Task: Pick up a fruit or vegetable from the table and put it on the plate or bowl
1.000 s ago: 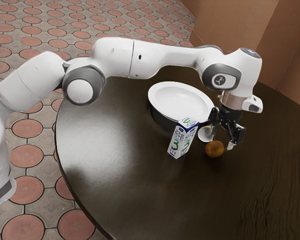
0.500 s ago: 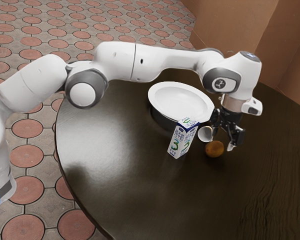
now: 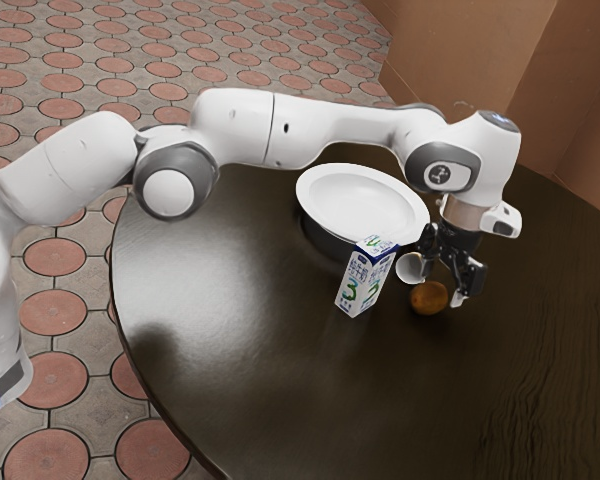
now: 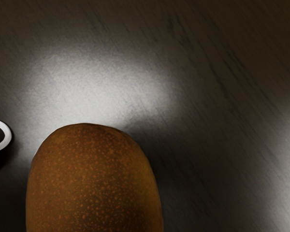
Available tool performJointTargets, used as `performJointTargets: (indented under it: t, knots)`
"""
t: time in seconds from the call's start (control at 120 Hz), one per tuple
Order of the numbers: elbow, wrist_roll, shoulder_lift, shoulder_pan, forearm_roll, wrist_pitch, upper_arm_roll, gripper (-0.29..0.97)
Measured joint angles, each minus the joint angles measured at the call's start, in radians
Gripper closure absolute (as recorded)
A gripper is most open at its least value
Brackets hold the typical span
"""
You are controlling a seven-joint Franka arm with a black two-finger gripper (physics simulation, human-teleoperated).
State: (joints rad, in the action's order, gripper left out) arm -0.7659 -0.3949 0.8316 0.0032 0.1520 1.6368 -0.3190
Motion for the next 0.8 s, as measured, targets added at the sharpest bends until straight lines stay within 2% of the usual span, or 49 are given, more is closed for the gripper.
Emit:
performJointTargets:
  t: [0.8]
  knots:
    - [-0.005, 0.015, 0.018, 0.004, -0.001, -0.001, 0.011, 0.0]
